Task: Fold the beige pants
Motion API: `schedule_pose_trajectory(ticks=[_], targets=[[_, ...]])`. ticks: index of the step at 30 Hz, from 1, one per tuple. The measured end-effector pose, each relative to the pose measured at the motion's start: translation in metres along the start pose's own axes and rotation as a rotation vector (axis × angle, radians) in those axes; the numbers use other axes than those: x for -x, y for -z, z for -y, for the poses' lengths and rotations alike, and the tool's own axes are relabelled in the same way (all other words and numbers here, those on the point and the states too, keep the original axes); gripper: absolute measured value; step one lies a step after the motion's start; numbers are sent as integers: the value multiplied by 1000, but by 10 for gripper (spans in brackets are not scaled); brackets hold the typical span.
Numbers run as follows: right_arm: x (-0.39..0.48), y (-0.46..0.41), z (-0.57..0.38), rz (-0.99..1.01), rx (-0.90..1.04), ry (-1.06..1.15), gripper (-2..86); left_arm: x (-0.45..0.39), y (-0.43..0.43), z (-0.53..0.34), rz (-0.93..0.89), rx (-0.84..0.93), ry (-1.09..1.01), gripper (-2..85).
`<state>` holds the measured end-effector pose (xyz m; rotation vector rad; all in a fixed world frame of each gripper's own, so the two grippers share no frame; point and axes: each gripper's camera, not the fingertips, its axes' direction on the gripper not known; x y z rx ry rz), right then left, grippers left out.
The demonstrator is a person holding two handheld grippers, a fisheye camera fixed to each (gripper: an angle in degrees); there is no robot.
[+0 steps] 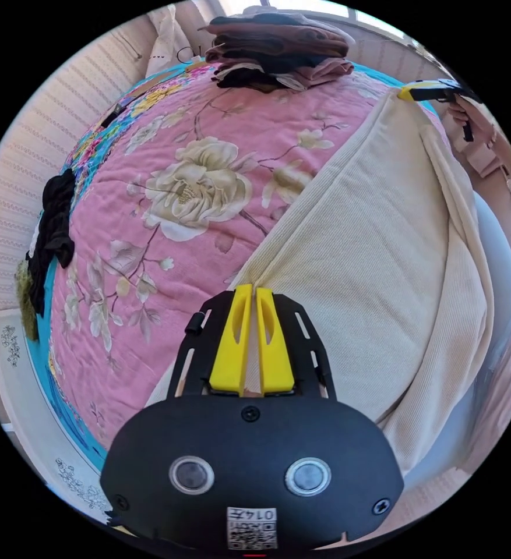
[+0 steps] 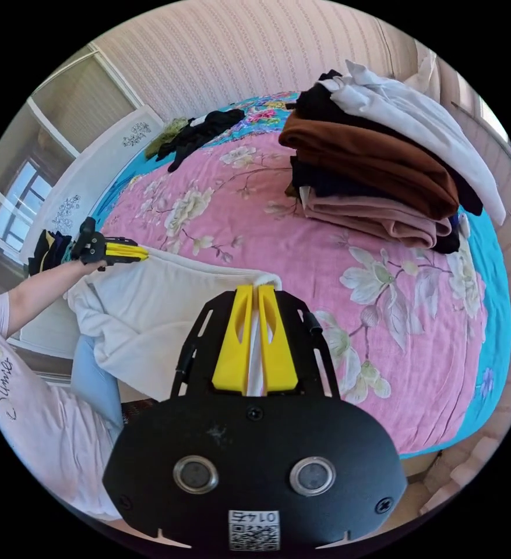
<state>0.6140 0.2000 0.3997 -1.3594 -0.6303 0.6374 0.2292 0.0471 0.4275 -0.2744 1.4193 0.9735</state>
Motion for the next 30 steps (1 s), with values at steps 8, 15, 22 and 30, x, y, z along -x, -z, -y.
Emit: schedule_pose_trajectory(ticks=[8, 15, 22, 30], targets=[[5, 35, 67, 33, -81, 49, -4, 39, 63, 13, 153, -140, 33, -10], [16, 3, 177, -59, -63, 83, 5, 115, 43, 64, 203, -63, 211, -9], [61, -73, 186, -268, -9, 124, 48, 135, 24, 52, 10, -56, 333, -6], [70, -24, 41, -59, -24, 31, 89, 30, 118, -75, -255, -226, 281, 23]])
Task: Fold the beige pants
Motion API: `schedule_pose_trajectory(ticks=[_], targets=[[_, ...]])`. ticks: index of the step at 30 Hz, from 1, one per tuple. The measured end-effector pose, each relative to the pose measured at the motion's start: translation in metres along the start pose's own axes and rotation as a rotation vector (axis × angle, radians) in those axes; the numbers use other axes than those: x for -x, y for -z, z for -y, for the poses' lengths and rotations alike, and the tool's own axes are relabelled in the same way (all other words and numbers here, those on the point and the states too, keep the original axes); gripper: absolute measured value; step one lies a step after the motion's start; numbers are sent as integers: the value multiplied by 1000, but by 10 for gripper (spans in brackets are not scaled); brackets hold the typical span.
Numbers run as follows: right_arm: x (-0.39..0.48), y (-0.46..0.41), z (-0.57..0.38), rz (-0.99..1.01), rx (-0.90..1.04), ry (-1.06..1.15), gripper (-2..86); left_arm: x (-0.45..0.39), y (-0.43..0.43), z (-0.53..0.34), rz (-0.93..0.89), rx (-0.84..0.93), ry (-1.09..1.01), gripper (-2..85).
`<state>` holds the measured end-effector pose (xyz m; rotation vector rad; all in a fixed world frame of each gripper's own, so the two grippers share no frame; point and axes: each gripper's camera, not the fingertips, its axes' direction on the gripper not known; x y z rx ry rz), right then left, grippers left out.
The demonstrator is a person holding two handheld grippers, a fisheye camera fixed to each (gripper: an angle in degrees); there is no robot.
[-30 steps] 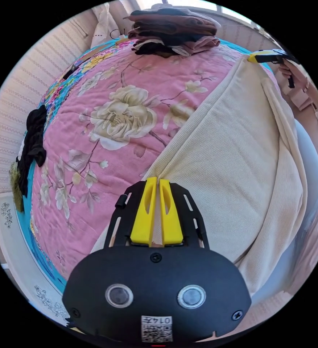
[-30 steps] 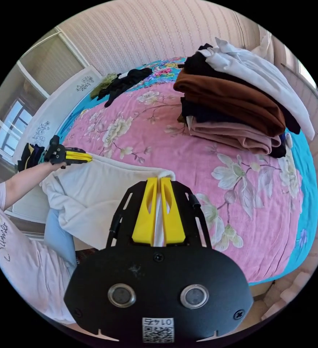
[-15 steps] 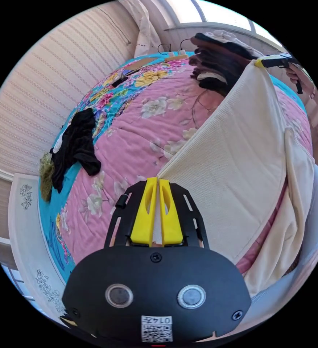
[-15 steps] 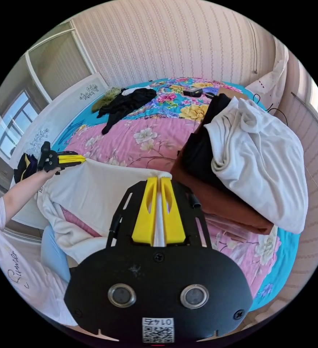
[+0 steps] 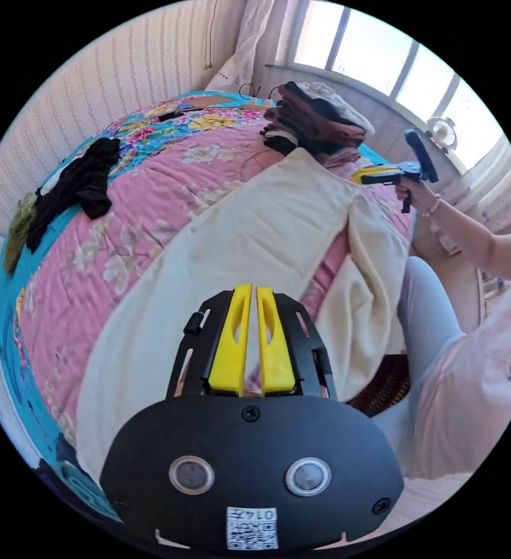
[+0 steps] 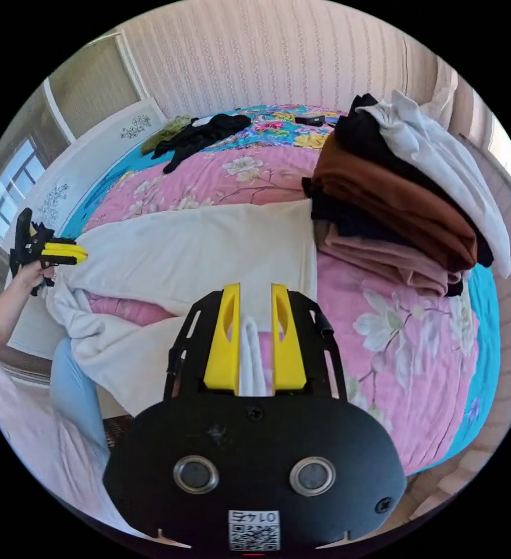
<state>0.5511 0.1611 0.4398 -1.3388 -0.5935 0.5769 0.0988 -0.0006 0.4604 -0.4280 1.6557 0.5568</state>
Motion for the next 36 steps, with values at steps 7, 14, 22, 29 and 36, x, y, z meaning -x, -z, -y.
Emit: schedule_pose_trajectory(ticks=[7, 14, 22, 29, 36], targets=[[19, 3, -41, 76, 113, -86, 23, -69, -52, -72, -4, 122, 132, 52], [14, 178, -36, 244, -218, -22, 6, -82, 2, -54, 77, 25, 69, -8], [-2, 327, -153, 327, -452, -19, 4, -127, 125, -67, 172, -229, -32, -10], [-9, 356, -179, 293, -385, -41, 8, -133, 155, -53, 100, -241, -84, -9], [-83, 253, -118, 265, -174, -310, 13, -73, 67, 1, 67, -97, 138, -2]])
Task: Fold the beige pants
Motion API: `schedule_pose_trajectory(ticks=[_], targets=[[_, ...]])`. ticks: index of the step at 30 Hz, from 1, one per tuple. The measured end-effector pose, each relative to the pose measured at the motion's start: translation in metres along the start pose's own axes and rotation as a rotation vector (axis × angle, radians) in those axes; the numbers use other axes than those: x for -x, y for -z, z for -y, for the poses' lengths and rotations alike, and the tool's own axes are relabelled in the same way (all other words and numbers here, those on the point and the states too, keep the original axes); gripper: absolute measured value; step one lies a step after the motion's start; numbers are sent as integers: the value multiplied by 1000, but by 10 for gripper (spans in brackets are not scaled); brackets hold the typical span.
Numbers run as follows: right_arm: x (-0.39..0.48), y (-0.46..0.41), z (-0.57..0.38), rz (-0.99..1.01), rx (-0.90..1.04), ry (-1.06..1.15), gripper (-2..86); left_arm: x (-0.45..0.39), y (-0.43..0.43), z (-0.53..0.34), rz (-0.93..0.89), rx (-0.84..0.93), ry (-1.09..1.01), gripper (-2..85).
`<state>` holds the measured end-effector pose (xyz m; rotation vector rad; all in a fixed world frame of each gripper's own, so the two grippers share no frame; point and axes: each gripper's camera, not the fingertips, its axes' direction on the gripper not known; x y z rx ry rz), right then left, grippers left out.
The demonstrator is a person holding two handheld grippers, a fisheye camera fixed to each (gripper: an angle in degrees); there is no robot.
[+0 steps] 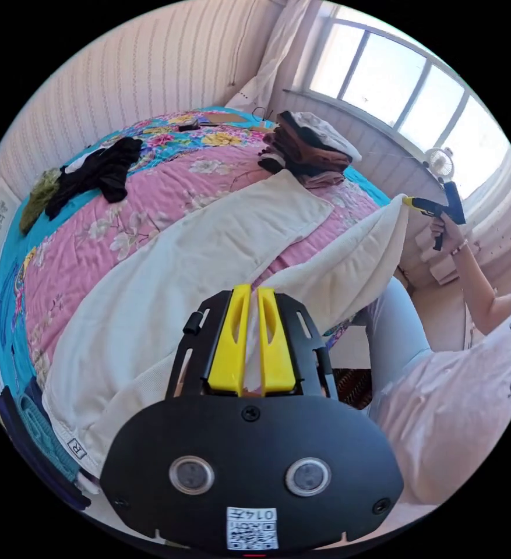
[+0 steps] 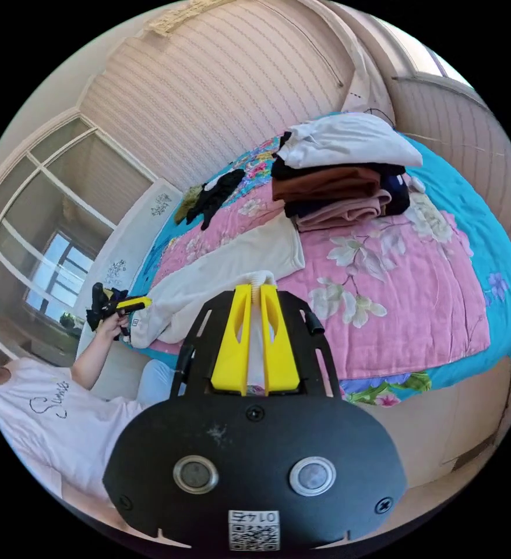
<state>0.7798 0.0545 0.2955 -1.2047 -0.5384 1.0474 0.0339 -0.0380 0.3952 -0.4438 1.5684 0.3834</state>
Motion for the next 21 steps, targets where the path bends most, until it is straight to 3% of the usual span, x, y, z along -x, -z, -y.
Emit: schedule_pose_trajectory(ticks=[2, 6, 11, 14, 18, 21], targets=[[-26, -34, 10, -18, 76, -102, 15, 5, -1, 5, 21, -3, 53, -1], [-31, -62, 12, -119, 102, -83, 18, 4, 19, -14, 103, -7, 58, 13], [-41, -42, 1, 11, 10, -125, 17, 4, 1, -60, 66, 95, 108, 56], [-18, -22, 8, 51, -45, -21, 16, -12, -35, -64, 94, 170, 89, 80], [48, 17, 40, 195, -167, 213, 13, -23, -88, -52, 135, 325, 21, 31], [92, 62, 43, 246, -256, 387, 11, -26, -63, -48, 111, 283, 8, -5]])
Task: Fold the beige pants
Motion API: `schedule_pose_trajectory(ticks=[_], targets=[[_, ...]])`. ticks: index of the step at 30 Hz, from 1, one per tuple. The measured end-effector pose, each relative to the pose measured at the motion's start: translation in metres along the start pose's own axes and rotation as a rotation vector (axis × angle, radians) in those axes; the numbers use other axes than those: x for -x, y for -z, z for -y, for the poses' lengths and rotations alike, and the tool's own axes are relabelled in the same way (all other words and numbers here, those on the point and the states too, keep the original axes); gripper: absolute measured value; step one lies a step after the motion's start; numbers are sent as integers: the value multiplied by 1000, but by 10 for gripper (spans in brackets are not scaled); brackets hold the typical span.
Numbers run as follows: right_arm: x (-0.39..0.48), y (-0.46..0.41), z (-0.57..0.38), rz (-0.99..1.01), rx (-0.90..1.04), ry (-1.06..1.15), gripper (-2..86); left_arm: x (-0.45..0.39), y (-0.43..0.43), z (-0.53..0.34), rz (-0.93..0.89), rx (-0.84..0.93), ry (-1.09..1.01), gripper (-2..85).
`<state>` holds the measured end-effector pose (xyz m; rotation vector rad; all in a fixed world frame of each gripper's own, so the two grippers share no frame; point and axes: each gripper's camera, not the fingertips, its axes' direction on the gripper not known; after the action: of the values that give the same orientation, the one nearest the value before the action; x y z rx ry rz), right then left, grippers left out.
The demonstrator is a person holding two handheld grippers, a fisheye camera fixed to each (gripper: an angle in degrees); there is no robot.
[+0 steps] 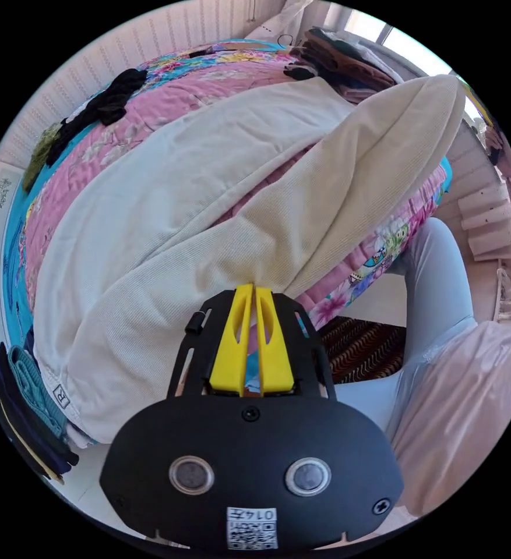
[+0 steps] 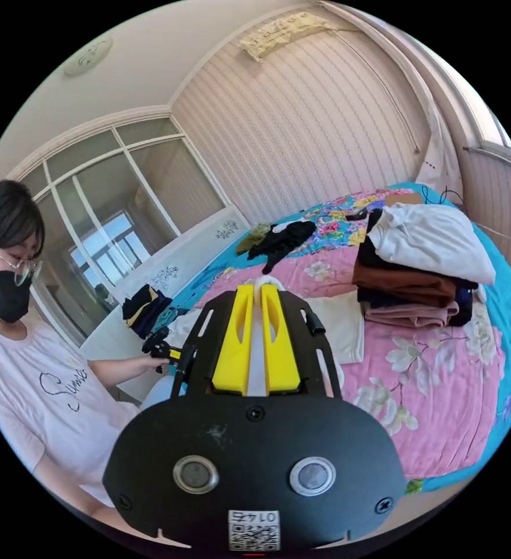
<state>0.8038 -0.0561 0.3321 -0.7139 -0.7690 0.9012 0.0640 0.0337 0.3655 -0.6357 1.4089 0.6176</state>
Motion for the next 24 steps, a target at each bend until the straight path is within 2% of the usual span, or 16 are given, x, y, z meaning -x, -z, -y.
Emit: schedule_pose_trajectory(ticks=[2, 5, 8, 10, 12, 15, 17, 21, 24], targets=[[15, 29, -7, -17, -21, 64, 10, -7, 29, -14, 20, -71, -75, -8], [-2, 66, -60, -90, 30, -21, 10, -24, 52, -44, 45, -99, -231, -9], [-46, 70, -151, -144, 206, -301, 11, -24, 29, -64, -81, -33, -250, -10], [-74, 48, -229, -225, 425, -516, 13, -18, -5, -70, -134, 19, -184, -10], [-82, 29, -268, -249, 529, -604, 15, -15, -24, -70, -131, 75, -134, -10], [-82, 36, -276, -278, 432, -643, 18, -15, -19, -67, -169, 84, -148, -10], [-89, 43, -268, -288, 432, -666, 17, -15, -3, -66, -167, 50, -178, -10], [-94, 64, -229, -442, 335, -628, 19, -12, 27, -62, -60, -34, -208, -7], [-97, 41, -200, -426, 278, -535, 36, 1, 25, -47, -3, -104, -139, 5]])
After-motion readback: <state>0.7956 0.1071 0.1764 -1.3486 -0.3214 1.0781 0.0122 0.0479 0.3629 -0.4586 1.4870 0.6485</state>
